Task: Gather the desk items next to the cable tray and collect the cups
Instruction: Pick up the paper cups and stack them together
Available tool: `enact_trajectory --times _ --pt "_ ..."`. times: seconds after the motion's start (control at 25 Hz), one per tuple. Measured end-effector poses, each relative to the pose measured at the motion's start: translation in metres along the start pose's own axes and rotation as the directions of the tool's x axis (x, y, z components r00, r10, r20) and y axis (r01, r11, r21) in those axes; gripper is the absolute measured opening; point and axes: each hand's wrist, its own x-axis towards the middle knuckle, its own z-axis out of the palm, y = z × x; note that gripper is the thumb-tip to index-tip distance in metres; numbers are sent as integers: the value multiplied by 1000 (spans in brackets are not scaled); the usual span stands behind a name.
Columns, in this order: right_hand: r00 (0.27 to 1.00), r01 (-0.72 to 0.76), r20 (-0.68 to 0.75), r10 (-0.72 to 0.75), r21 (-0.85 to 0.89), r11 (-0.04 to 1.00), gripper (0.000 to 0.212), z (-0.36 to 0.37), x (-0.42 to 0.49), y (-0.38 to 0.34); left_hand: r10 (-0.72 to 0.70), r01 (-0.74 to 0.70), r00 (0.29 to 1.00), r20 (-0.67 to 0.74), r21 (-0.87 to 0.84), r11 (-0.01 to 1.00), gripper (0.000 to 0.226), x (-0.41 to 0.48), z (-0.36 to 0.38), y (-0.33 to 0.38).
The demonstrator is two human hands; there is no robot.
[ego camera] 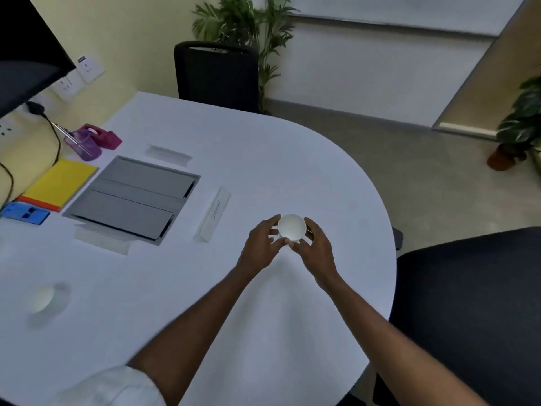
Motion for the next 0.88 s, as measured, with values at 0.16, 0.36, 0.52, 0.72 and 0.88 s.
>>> enact_trajectory --times 0.16,0.36,0.52,0.72,0.88 --pt "995 -79 53 80 -14 997 71 -5 49 24 -73 73 997 -8 39 997 68 34 19 -14" --pt "984 -148 90 153 -63 987 70 4 87 52 -157 153 987 26 94 984 72 65 29 -41" --pt "974 -186 114 196 -94 978 70 11 108 65 -182 175 983 30 146 974 67 82 31 -59" --pt "968 -176 163 191 -98 979 72 15 115 71 -186 177 982 33 176 968 63 92 30 -67" --pt "968 -166 168 187 -127 978 74 9 119 86 -223 212 974 43 178 961 68 95 41 -71"
